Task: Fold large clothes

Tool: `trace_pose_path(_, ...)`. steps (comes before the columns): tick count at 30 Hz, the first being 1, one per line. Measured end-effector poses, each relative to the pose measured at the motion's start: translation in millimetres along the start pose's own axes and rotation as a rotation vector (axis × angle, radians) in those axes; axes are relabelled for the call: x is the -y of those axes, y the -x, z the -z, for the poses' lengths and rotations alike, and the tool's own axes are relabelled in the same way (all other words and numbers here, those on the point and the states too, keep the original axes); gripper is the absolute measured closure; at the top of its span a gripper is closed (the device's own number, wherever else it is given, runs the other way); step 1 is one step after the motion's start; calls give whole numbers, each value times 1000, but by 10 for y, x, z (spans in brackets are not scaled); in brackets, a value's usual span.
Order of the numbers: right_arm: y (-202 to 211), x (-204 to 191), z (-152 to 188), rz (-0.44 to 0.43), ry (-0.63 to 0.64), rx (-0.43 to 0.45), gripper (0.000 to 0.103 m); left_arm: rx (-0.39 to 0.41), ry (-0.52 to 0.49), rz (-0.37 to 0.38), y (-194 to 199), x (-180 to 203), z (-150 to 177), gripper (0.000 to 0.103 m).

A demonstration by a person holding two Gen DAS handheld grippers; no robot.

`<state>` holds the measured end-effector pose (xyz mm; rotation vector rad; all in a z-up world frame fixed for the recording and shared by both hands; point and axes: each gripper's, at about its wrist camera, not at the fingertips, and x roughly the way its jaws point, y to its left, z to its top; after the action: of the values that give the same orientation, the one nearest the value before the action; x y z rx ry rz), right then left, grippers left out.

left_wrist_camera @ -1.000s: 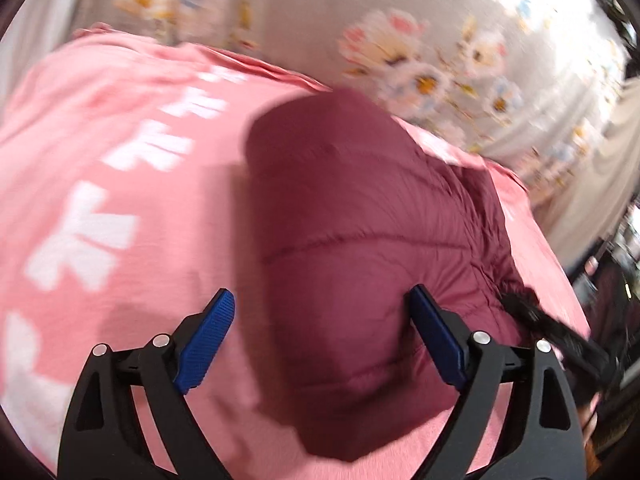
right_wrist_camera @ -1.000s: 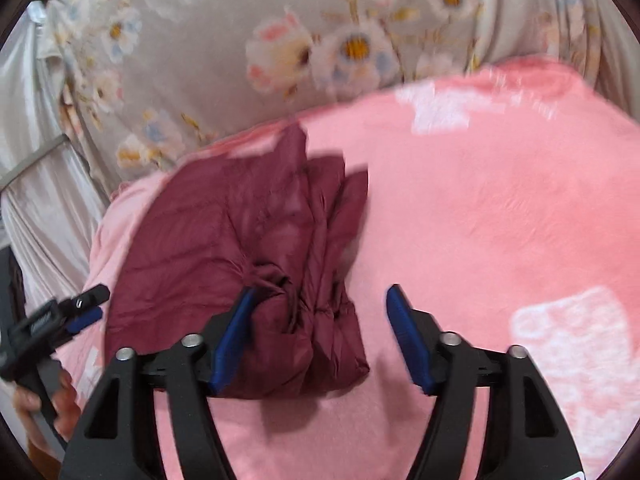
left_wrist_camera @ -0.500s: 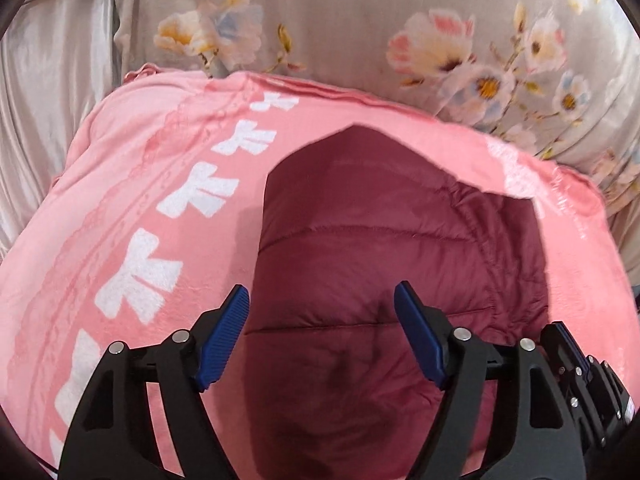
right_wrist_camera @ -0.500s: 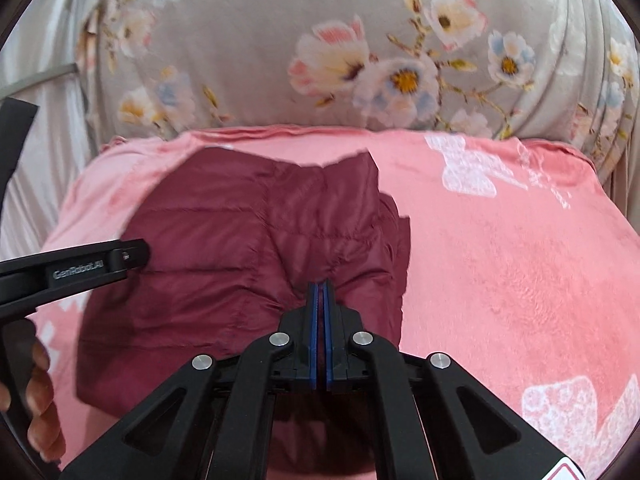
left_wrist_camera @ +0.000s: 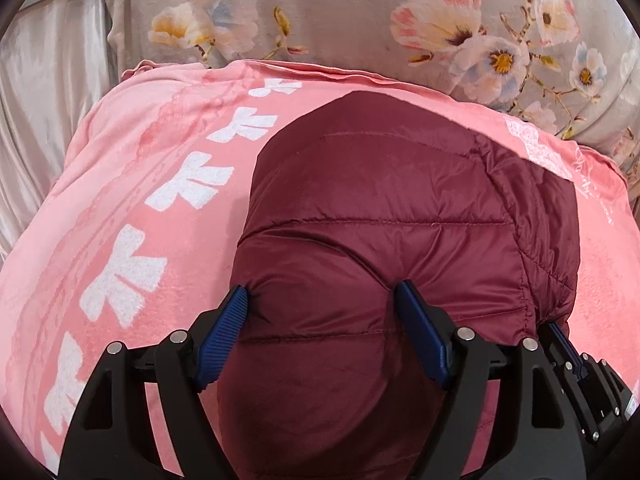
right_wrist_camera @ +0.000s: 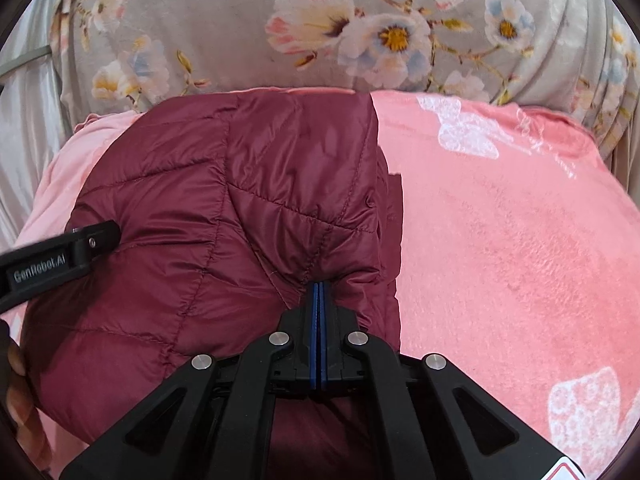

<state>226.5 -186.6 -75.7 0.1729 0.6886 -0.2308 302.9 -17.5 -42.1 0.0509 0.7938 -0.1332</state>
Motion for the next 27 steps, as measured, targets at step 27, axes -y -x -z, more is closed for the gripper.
trace_pose_path(27,-76,-9,-586,-43,-53,80,102,19,4,-28,-112,43,-282,22)
